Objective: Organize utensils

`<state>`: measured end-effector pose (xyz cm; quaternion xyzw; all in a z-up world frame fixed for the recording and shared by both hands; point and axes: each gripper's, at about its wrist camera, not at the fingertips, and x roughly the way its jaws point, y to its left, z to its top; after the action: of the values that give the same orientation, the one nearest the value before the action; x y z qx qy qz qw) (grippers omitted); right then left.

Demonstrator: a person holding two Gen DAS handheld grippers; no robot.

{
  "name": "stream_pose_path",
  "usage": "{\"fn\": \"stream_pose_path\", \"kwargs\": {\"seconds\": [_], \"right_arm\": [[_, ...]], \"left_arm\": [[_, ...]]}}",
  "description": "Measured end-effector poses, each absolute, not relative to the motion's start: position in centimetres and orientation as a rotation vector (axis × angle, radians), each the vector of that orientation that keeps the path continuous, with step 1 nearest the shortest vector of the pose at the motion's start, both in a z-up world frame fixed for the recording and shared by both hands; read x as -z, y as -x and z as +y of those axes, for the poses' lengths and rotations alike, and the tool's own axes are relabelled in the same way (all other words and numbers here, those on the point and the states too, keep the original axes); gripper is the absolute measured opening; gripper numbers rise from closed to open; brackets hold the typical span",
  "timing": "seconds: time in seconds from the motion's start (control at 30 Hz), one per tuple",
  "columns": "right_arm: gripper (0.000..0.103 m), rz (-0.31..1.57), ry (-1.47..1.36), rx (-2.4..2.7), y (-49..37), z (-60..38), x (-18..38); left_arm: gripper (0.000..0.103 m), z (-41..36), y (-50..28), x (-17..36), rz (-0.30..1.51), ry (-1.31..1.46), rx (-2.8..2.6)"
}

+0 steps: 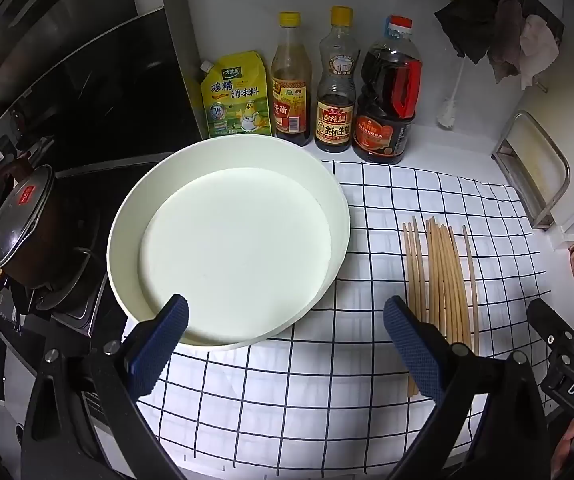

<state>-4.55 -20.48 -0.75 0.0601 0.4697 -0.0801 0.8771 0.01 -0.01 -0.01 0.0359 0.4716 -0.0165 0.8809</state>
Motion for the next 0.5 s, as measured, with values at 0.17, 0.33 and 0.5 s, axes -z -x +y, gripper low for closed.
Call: {"fn": "stream_pose_path", "kwargs": {"seconds": [0.17, 0.33, 0.5], "right_arm": [[0.095, 0.977, -0.123, 0.167, 4.66, -20.41, 0.64], [0.095, 0.983, -0.125, 0.174, 4.61, -20.43, 0.9], [0.095, 0.99, -0.133, 0.171, 4.65, -20.47, 0.98]], "left_arm": [[0.096, 0.46, 0.05, -0.36, 0.981, -0.074, 0.033], [0.096, 0.38, -0.1, -0.11, 0.982, -0.077, 0.037], [0.096, 0.14, 0.22, -0.01, 0.976, -0.087, 0.031]]}}
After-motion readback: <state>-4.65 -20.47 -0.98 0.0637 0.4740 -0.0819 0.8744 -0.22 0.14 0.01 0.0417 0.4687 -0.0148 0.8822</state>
